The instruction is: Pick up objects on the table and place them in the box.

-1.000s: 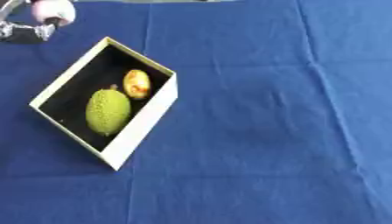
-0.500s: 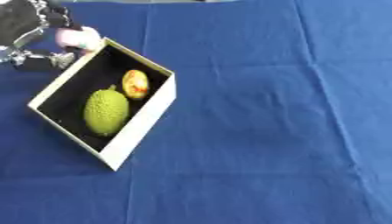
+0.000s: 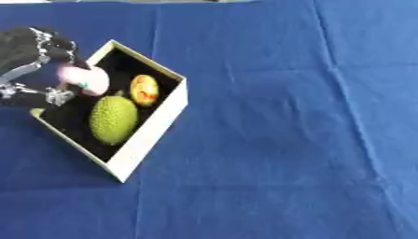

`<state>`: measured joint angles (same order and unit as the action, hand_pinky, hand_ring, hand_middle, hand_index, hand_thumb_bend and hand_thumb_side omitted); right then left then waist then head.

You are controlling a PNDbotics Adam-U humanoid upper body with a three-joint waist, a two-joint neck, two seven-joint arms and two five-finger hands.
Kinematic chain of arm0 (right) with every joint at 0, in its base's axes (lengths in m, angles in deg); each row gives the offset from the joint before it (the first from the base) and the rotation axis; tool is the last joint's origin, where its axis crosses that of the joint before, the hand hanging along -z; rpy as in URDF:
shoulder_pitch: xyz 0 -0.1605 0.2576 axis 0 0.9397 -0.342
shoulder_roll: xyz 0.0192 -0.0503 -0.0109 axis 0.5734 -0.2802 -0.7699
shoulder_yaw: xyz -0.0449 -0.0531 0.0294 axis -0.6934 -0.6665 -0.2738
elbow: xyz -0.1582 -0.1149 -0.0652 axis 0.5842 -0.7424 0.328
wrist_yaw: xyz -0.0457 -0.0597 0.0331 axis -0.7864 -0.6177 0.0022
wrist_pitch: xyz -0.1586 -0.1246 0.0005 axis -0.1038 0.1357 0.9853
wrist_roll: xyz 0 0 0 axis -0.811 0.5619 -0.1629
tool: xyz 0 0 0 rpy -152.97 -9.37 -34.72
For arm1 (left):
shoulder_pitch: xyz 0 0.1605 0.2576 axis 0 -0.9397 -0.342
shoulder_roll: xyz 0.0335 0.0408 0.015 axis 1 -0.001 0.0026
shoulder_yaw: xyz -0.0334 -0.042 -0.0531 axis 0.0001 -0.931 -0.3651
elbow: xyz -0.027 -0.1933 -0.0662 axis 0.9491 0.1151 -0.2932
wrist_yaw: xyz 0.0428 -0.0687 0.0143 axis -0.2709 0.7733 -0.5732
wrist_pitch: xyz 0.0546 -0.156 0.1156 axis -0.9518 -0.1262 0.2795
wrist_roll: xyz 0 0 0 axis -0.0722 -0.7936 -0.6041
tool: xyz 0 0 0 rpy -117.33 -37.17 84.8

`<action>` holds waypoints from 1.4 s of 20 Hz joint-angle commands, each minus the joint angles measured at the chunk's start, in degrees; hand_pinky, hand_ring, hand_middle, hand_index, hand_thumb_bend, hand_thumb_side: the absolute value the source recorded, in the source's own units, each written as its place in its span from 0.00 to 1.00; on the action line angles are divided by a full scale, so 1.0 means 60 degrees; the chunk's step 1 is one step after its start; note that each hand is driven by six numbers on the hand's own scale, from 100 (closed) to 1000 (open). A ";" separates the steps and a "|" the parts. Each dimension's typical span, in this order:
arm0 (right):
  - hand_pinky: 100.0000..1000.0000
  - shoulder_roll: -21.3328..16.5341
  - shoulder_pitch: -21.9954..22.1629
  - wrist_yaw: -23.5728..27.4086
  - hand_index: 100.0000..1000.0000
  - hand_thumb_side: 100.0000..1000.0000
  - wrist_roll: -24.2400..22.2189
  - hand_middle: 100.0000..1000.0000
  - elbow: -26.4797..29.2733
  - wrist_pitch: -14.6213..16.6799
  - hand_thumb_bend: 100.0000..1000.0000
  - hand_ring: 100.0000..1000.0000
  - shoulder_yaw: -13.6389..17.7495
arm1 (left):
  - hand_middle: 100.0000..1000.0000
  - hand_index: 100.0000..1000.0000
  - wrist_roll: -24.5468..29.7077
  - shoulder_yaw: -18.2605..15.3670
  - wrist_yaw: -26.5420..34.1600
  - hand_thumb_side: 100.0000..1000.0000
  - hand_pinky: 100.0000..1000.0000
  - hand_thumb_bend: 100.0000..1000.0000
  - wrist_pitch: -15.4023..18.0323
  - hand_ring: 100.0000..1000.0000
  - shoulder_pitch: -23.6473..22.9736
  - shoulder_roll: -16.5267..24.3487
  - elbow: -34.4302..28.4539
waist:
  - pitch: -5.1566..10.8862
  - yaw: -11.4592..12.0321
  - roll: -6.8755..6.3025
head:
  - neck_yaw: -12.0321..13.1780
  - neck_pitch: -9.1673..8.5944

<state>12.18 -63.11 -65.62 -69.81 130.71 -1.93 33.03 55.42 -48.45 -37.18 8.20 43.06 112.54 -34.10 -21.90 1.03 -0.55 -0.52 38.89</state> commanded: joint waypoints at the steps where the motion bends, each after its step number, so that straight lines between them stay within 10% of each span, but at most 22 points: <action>1: 0.91 -0.0311 -0.0076 0.0075 0.70 0.47 -0.0016 0.34 0.0145 0.0062 0.00 0.85 0.0052 | 0.41 0.61 0.1039 -0.0010 0.0568 0.00 0.53 0.00 -0.0452 0.48 0.0130 0.0250 -0.0642 | 0.0176 -0.0024 0.0024 | 0.0000 0.0056; 9: 0.91 -0.0245 -0.0035 0.0056 0.70 0.47 -0.0055 0.34 0.0145 -0.0029 0.00 0.84 0.0056 | 0.59 0.78 0.1955 0.0127 0.0642 0.00 0.67 0.04 -0.0652 0.64 0.0339 0.0038 -0.0889 | 0.0193 -0.0030 -0.0011 | 0.0001 0.0046; 14: 0.91 -0.0222 0.0005 0.0030 0.70 0.47 -0.0067 0.33 0.0145 -0.0057 0.00 0.84 0.0065 | 0.84 0.92 0.2309 0.0079 0.0078 0.36 0.85 0.20 -0.0572 0.88 0.0309 -0.0003 -0.0778 | 0.0198 -0.0052 -0.0025 | -0.0049 0.0036; 17: 0.91 -0.0213 0.0013 0.0012 0.70 0.47 -0.0077 0.33 0.0145 -0.0079 0.00 0.84 0.0063 | 0.84 0.92 0.2273 0.0024 -0.0119 0.36 0.85 0.20 -0.0579 0.88 0.0287 0.0006 -0.0816 | 0.0198 -0.0052 -0.0030 | -0.0053 0.0029; 19: 0.91 -0.0201 0.0032 0.0000 0.70 0.47 -0.0089 0.33 0.0145 -0.0109 0.00 0.84 0.0061 | 0.88 0.94 0.1996 -0.0195 -0.0258 0.61 0.89 0.37 -0.0636 0.93 0.0296 0.0048 -0.0984 | 0.0210 -0.0014 -0.0038 | -0.0094 0.0014; 28: 0.91 -0.0167 0.0097 -0.0006 0.70 0.47 -0.0101 0.33 0.0145 -0.0148 0.00 0.85 0.0075 | 0.86 0.93 0.0822 -0.0789 -0.0529 0.57 0.87 0.37 -0.0960 0.91 0.0041 0.0203 -0.1479 | 0.0276 0.0026 -0.0022 | -0.0206 -0.0035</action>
<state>12.24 -62.49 -65.59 -70.50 130.71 -2.76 33.01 61.50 -51.52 -40.47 2.75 42.77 111.87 -41.62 -21.68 1.16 -0.86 -1.51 39.25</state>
